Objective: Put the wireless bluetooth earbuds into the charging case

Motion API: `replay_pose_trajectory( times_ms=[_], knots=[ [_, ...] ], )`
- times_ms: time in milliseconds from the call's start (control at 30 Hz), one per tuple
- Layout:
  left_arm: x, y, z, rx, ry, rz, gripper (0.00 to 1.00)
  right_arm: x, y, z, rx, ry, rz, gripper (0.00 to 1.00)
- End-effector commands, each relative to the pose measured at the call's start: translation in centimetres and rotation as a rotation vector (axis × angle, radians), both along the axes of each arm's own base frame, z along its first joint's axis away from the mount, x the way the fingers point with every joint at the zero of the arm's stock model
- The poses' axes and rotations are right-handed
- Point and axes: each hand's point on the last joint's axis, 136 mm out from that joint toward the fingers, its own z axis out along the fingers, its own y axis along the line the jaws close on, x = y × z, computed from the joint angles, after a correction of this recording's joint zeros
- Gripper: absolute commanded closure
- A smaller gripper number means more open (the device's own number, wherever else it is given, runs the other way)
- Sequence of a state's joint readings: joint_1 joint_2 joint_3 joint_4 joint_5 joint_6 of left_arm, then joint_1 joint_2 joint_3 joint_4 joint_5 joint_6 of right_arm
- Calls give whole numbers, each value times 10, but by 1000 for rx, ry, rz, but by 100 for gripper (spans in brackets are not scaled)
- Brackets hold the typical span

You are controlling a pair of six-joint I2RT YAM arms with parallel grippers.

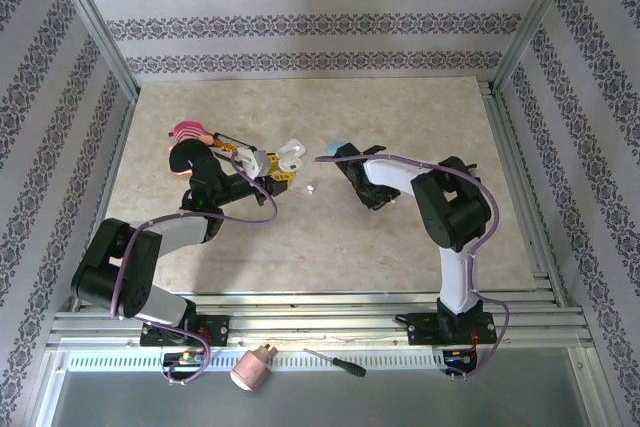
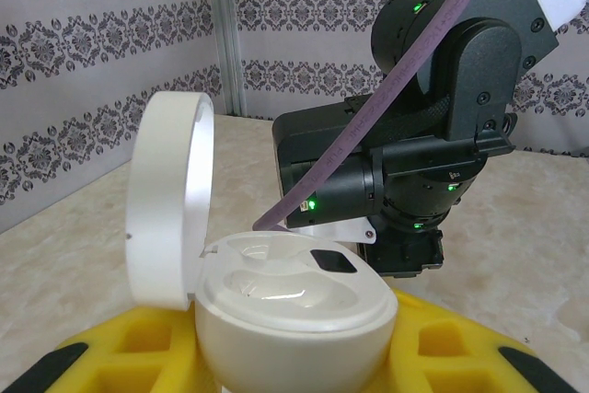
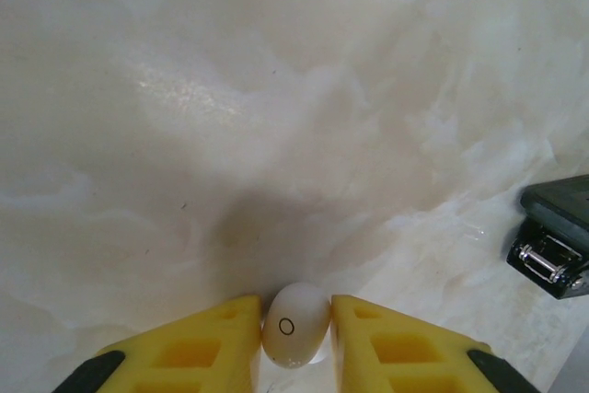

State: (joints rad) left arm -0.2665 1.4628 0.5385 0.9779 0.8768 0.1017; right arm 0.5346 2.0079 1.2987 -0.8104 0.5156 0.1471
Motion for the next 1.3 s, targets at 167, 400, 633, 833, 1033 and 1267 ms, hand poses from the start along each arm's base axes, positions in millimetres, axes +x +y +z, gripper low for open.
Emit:
replay_pose_trajectory(
  times_ms=[167,400,633,833,1033,1267],
  knots=[
    [-1,5,6,1,-26,15,74,1,-6,5,-16,-14,-17,79],
    [1,4,6,-4,-19,12,74,6,11,31,268,-126,-124,81],
    [2,3,6,-11,-14,3,74,10,31,61,644,-222,-277,82],
    [2,0,6,-29,-7,-14,74,16,49,81,975,-231,-383,83],
    [0,-4,9,-69,2,-49,74,14,53,87,1021,-203,-378,83],
    [1,-7,2,-71,23,-70,78,10,63,103,1086,-178,-344,83]
  ],
)
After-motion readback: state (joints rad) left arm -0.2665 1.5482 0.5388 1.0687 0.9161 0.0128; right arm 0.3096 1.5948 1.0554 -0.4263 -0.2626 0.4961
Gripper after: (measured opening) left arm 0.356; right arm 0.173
